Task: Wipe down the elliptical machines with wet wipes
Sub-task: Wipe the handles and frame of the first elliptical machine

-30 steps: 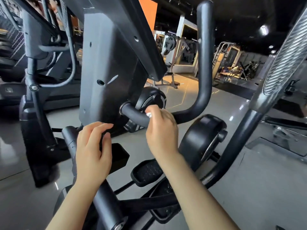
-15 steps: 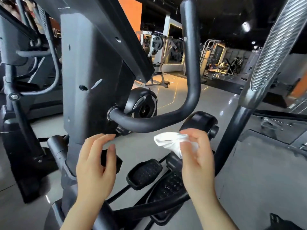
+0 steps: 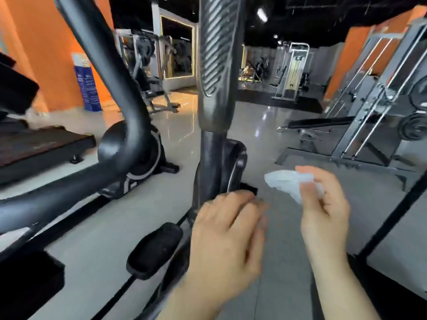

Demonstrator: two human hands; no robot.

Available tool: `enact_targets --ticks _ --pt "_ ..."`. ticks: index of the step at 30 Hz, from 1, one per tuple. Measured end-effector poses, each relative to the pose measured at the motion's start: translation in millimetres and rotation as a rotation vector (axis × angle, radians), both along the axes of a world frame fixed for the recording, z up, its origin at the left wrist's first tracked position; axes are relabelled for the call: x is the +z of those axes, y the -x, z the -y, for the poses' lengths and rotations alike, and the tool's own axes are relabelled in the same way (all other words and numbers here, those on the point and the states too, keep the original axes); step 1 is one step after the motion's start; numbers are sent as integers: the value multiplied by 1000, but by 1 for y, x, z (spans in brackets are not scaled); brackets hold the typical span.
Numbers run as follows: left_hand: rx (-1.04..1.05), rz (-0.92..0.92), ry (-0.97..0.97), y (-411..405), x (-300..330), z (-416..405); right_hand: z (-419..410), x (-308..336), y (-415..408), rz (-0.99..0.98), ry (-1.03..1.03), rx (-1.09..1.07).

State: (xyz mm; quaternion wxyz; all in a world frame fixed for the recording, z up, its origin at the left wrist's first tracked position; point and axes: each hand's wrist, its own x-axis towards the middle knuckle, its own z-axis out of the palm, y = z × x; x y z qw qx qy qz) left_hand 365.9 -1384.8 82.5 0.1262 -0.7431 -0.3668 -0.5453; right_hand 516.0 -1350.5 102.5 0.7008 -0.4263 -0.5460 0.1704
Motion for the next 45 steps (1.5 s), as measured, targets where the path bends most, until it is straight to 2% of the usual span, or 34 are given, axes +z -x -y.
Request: enact_targets --ticks 3,7,9,12,14,16,18,20,22,26,30,36,40,42,45 --pt "-59 49 97 -65 -10 -36 -52 -14 -38 5 52 57" --pt "46 34 195 -123 -32 -104 -125 -32 -84 44 194 141" --pt "123 60 252 -134 -39 -136 -162 -38 -97 62 273 171" --pt "218 184 304 -122 -45 -174 -214 -41 -87 54 327 325" --pt "333 345 368 -107 -48 -186 -239 -40 -63 93 354 484" --pt "373 700 457 -97 -49 -195 -258 -44 -30 153 387 697" --pt "324 1060 425 -92 -51 -209 -270 -48 2 246 419 913" --pt "395 1209 283 -81 -54 -224 -283 -50 30 324 419 1046" --pt "502 1280 197 -62 -55 -239 -298 -47 52 382 423 1162" --pt "690 1255 63 -30 -52 -251 -316 -39 98 435 516 1528" --pt "995 1178 -22 1 -49 -240 -310 -34 154 403 575 1856" --pt "1666 867 -252 13 -45 -227 -297 -36 217 476 623 2360" --pt "1908 790 -405 5 -33 -221 -277 -42 246 471 680 2442" --pt "1971 772 -476 3 -21 -218 -257 -41 263 409 675 2441" --pt "2074 786 -475 5 -1 -207 -213 -36 291 307 550 2361"
